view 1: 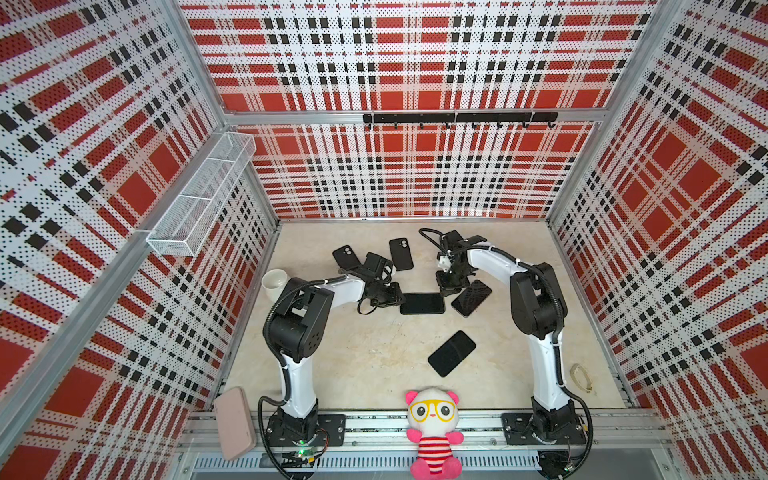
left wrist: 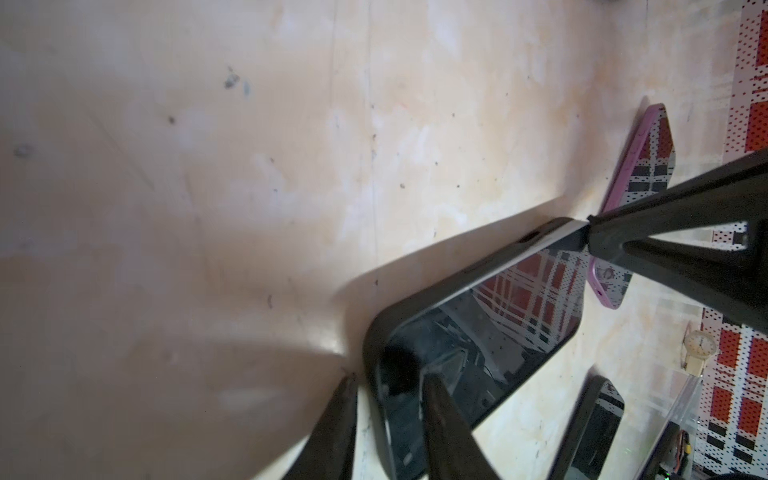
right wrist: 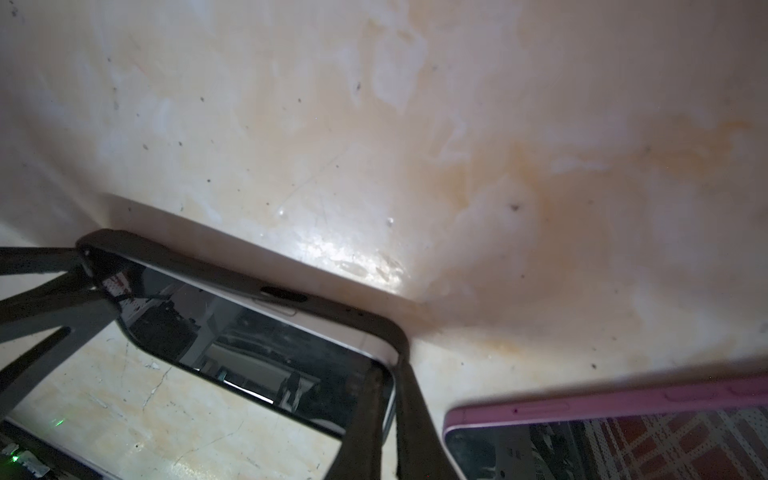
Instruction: Put the phone into the phone case
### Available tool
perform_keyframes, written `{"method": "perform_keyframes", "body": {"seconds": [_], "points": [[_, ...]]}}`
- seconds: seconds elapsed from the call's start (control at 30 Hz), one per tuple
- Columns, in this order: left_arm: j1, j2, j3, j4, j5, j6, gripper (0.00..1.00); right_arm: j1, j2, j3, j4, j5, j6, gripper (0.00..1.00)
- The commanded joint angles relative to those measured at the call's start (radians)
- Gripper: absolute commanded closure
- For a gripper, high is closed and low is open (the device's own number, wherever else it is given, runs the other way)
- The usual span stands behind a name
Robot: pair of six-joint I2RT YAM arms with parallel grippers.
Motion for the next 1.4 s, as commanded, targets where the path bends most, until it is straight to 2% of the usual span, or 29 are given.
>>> {"method": "perform_keyframes", "body": {"seconds": [0.0,0.33,0.4,0.53,0.63,0.73,0.83,0.87,1.0,1.13,1.23,1.37], "points": [[-0.018,0.043,0.015,-0.009,0.000,-0.002,0.69,0.054,0.129,-0.113,-0.060,0.064,0.022,0.90],[-0.022,0.051,0.019,-0.009,0.007,-0.004,0.69,0.119,0.225,-0.220,0.018,0.030,0.066,0.90],[-0.022,0.049,0.019,-0.012,-0.002,-0.001,0.69,0.121,0.198,-0.214,0.030,0.042,0.070,0.90],[-0.022,0.045,0.023,-0.020,-0.019,0.005,0.69,0.106,0.120,-0.124,-0.029,0.129,0.061,0.81],[-0.022,0.042,0.023,-0.021,-0.016,0.005,0.69,0.099,0.117,-0.073,-0.052,0.105,0.039,0.81],[-0.024,0.036,0.023,-0.024,-0.024,0.008,0.69,0.098,0.101,-0.091,0.004,-0.018,0.033,0.86],[-0.023,0.022,0.025,-0.032,-0.046,0.016,0.69,0.093,0.031,-0.093,0.008,0.013,0.038,0.84],[-0.022,0.015,0.027,-0.033,-0.051,0.018,0.69,0.086,-0.001,-0.094,0.010,0.014,0.035,0.81],[-0.006,-0.020,0.029,-0.035,-0.068,0.022,0.68,0.051,-0.146,-0.078,0.037,-0.044,-0.040,0.53],[0.027,-0.079,0.028,-0.039,-0.110,0.029,0.53,0.049,-0.243,-0.042,0.035,0.041,-0.221,0.15],[0.065,-0.129,0.024,-0.041,-0.142,0.030,0.46,0.049,-0.296,-0.092,0.096,0.051,-0.408,0.00],[0.117,-0.170,0.020,-0.044,-0.170,0.054,0.45,0.057,-0.311,-0.151,0.094,-0.029,-0.740,0.00]]}}
